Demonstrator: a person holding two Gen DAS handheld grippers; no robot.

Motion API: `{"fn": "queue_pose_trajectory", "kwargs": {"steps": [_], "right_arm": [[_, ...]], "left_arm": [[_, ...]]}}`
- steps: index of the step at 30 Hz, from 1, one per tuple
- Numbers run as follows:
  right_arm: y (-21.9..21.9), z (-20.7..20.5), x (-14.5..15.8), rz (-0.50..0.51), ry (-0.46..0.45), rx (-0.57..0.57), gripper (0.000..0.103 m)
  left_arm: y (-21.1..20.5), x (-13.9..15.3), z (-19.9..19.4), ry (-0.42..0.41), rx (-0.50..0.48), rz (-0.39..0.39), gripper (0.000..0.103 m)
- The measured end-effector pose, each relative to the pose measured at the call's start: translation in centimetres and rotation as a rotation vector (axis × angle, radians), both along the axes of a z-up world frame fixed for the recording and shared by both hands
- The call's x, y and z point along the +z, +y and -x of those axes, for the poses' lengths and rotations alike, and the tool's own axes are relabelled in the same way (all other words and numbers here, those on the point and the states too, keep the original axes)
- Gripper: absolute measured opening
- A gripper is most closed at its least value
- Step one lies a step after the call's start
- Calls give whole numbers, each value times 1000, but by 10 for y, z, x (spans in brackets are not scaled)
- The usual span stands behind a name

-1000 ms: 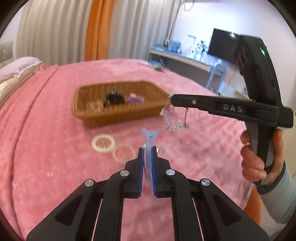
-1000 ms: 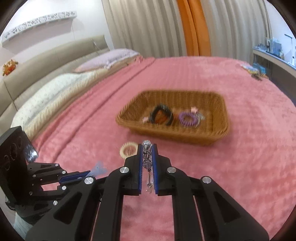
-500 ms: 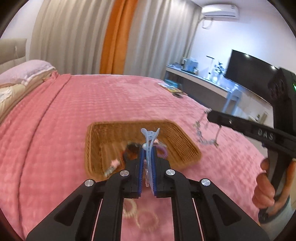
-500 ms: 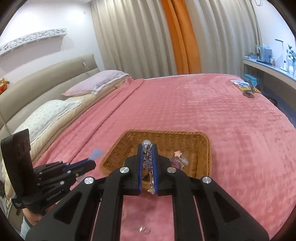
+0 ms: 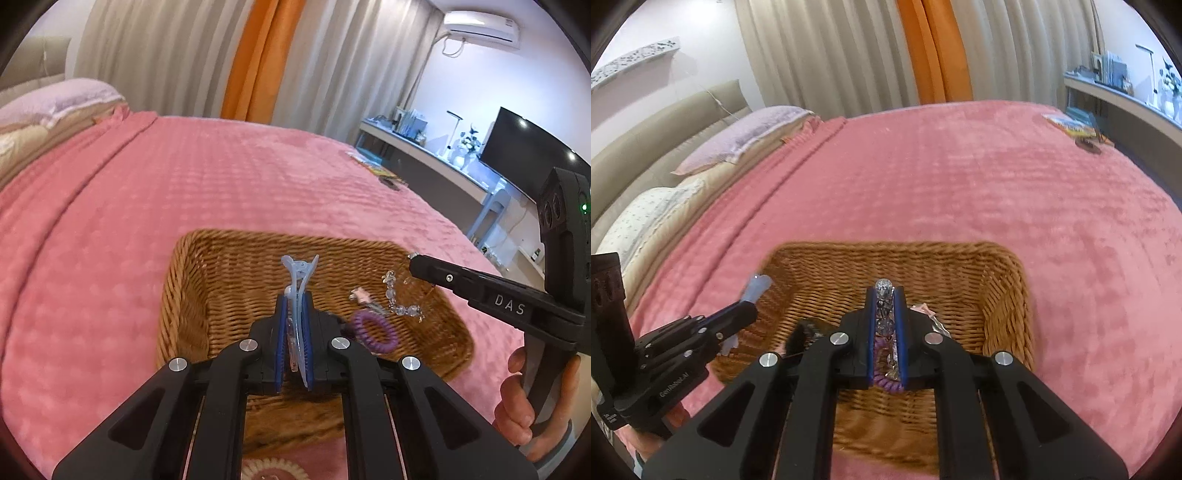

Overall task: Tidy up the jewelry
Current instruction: 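Carry the clip and bracelet into the basket and open both tools, then move both open tools toward the cream coil hair ties on the bed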

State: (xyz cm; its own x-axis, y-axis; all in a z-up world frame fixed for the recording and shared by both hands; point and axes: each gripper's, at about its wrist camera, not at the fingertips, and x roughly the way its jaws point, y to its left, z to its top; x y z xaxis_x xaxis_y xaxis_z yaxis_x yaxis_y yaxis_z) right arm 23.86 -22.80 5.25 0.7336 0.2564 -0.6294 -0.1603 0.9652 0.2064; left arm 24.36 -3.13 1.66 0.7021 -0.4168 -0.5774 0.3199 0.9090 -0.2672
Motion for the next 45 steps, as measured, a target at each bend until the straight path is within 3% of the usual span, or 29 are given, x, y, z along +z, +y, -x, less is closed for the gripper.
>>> {"fn": "queue_pose_trajectory", "kwargs": {"steps": [11,16,19,25,28,31,36,42,45], "right_arm": [[-4,-17,-36,-6,68,-10,8],[-7,-13,-39,-26,98,-17,9],[-10,-4,-37,-37,102,-20,20],[-12,33,-17,-45,73,-12,30],[-11,57,-10,-91,73,8,46],[0,85,-7,-109,62,52,46],[30,119,-23,-90,65,102,46],[66,132,-66,-30,142,136,46],[81,133,-78,12,153,138,46]], "left_arm": [[4,-19,-10,43,-5,-10,7],[8,-15,-2,48,-11,7,28],[15,-1,13,12,-12,28,42],[25,30,52,-57,-30,60,43],[33,40,80,-89,-35,59,45],[47,42,109,-118,-21,38,45],[62,19,128,-55,-9,-2,45],[68,-22,111,73,0,-16,45],[69,-36,97,127,7,17,45]]}}
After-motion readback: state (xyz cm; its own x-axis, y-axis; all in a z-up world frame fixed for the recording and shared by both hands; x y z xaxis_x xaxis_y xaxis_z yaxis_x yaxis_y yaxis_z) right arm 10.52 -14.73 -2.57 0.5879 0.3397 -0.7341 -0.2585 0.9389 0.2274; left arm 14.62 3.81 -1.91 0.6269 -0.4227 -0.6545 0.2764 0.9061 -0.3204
